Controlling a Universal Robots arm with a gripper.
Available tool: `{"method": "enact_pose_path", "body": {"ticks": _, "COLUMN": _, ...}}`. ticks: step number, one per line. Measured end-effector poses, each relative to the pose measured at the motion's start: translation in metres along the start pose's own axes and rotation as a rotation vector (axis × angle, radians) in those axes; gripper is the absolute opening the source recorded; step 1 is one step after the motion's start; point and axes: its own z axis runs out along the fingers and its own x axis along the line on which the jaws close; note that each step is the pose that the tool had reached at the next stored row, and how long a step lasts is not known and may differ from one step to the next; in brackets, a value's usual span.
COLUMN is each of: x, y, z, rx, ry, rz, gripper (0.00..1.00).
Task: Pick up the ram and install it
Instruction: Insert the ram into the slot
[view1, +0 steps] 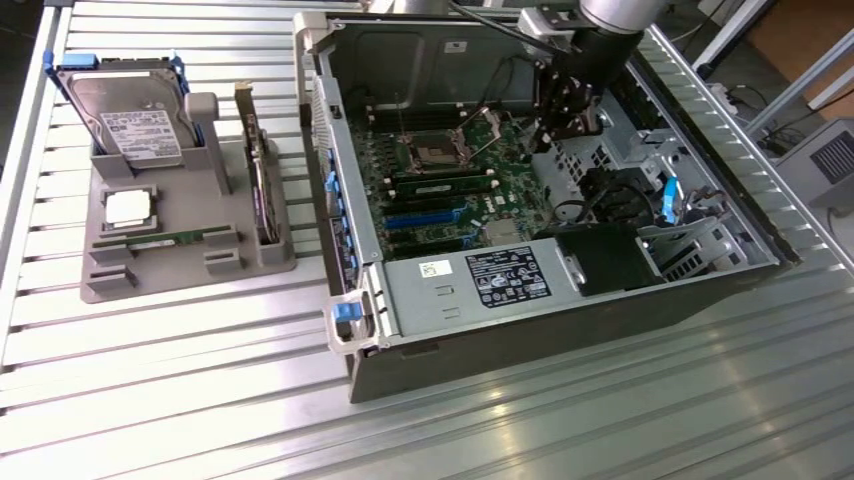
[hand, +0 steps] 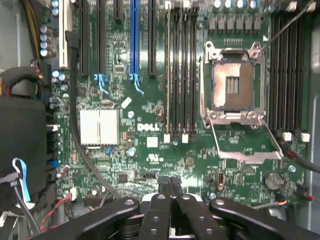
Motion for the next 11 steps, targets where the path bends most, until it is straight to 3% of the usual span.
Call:
{"method": "enact_pose_path", "body": {"ticks": 2, "x": 0.0, "y": 0.0003, "z": 0.0002, "rx": 0.0481, "ry": 0.0001, "rz": 0.002, "gripper": 0.1}}
{"method": "enact_pose_path", "body": {"ticks": 3, "x": 0.0, "y": 0.0004, "z": 0.0003, "rx": 0.0684, "ry": 0.0001, "rz": 0.002, "gripper": 0.1}}
{"method": "enact_pose_path", "body": {"ticks": 4, "x": 0.0, "y": 0.0005, "z": 0.0006, "rx": 0.0844, "ry": -0.0004, "rz": 0.003, "gripper": 0.1}}
{"method": "enact_pose_path", "body": {"ticks": 7, "x": 0.0, "y": 0.0005, "z": 0.0005, "rx": 0.0845, "ry": -0.0001, "rz": 0.003, "gripper": 0.1}}
{"method": "enact_pose_path", "body": {"ticks": 8, "x": 0.0, "y": 0.0005, "z": 0.0006, "rx": 0.0806, "ry": -0.0002, "rz": 0.003, "gripper": 0.1}}
{"method": "enact_pose_path", "body": {"ticks": 9, "x": 0.0, "y": 0.0005, "z": 0.0006, "rx": 0.0629, "ry": 0.0, "rz": 0.002, "gripper": 0.1}}
{"method": "enact_pose_path", "body": {"ticks": 10, "x": 0.0, "y": 0.0005, "z": 0.0008, "rx": 0.0283, "ry": -0.0003, "rz": 0.001, "gripper": 0.1}}
{"method": "enact_pose_path", "body": {"ticks": 11, "x": -0.0001, "y": 0.0005, "z": 0.0011, "rx": 0.0107, "ry": -0.0003, "rz": 0.0, "gripper": 0.1}}
